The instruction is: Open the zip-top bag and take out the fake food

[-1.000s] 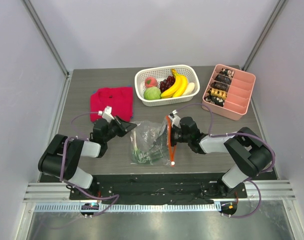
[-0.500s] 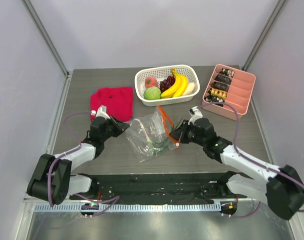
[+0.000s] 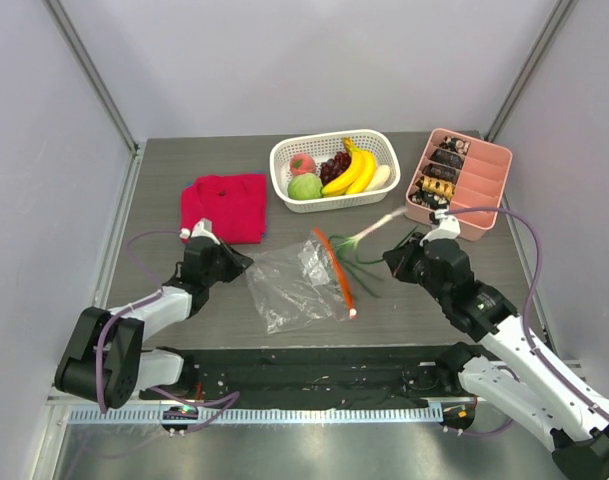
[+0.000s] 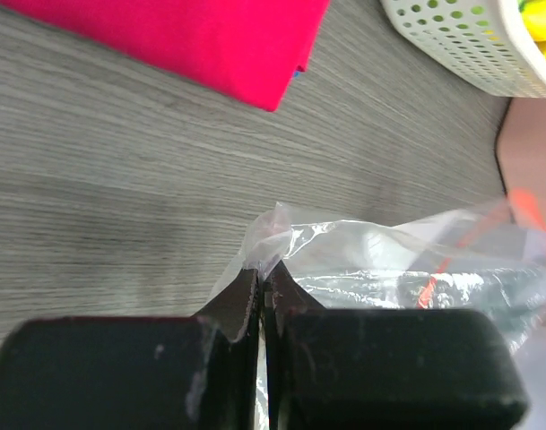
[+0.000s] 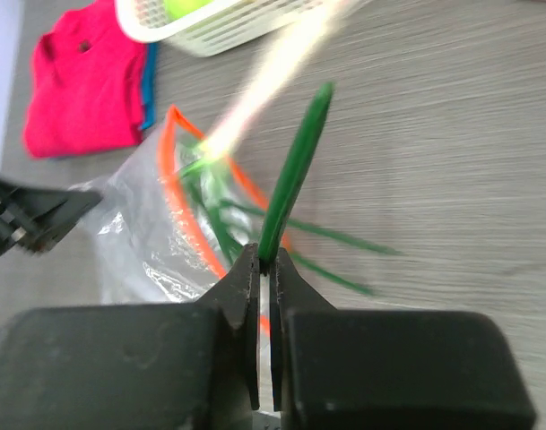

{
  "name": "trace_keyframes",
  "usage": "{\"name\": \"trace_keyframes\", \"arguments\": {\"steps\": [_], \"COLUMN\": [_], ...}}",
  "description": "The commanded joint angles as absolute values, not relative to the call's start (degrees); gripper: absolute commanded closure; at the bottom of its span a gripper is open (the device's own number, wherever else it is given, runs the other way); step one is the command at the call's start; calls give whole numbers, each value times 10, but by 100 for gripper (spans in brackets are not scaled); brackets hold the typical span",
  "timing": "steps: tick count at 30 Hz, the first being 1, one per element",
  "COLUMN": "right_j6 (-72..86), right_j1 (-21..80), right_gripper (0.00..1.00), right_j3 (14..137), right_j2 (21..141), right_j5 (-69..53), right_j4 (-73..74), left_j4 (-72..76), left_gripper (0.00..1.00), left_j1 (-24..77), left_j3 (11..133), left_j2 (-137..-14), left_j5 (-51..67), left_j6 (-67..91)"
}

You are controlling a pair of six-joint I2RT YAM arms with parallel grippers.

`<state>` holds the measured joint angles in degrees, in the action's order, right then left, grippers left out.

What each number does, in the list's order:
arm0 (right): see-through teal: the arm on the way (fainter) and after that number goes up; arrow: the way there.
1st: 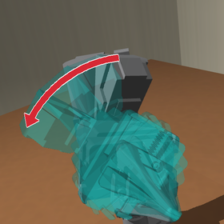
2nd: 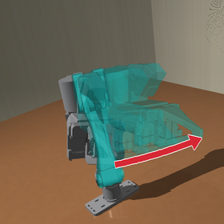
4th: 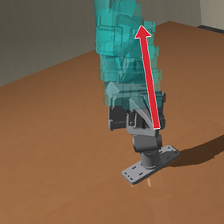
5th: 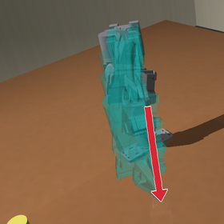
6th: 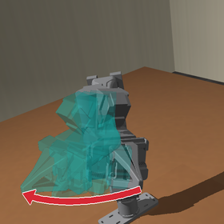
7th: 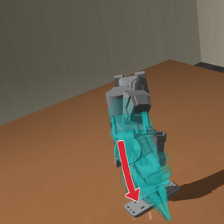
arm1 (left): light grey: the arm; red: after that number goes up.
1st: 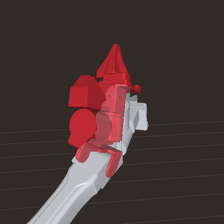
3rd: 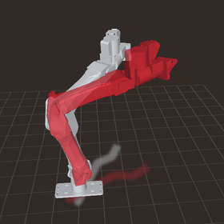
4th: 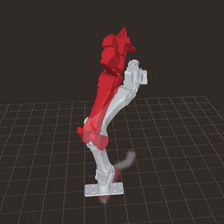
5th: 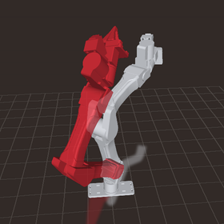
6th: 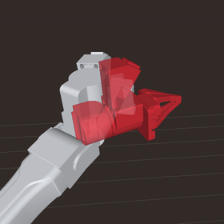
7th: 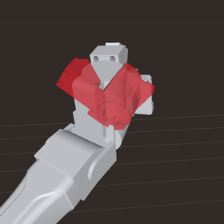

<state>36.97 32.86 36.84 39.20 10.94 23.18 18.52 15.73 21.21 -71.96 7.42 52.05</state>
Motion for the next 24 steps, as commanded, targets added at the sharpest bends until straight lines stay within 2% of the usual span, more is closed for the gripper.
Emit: {"name": "trace_keyframes", "arguments": {"steps": [1, 10, 17, 24], "right_j6": [365, 297, 245, 228], "right_j1": [327, 327, 326, 300], "right_gripper": [99, 99, 99, 99], "right_j3": [407, 505, 654, 747], "right_j2": [383, 453, 597, 771], "right_j5": [226, 202, 214, 189], "right_j4": [293, 215, 149, 6], "left_j4": [185, 158, 158, 138], "left_gripper": [100, 100, 96, 95], "left_j1": [156, 156, 156, 156], "left_j3": [198, 213, 205, 213], "left_j2": [-711, -714, -703, -672], "left_j5": [47, 78, 88, 96], "left_j6": [512, 490, 490, 493]}}
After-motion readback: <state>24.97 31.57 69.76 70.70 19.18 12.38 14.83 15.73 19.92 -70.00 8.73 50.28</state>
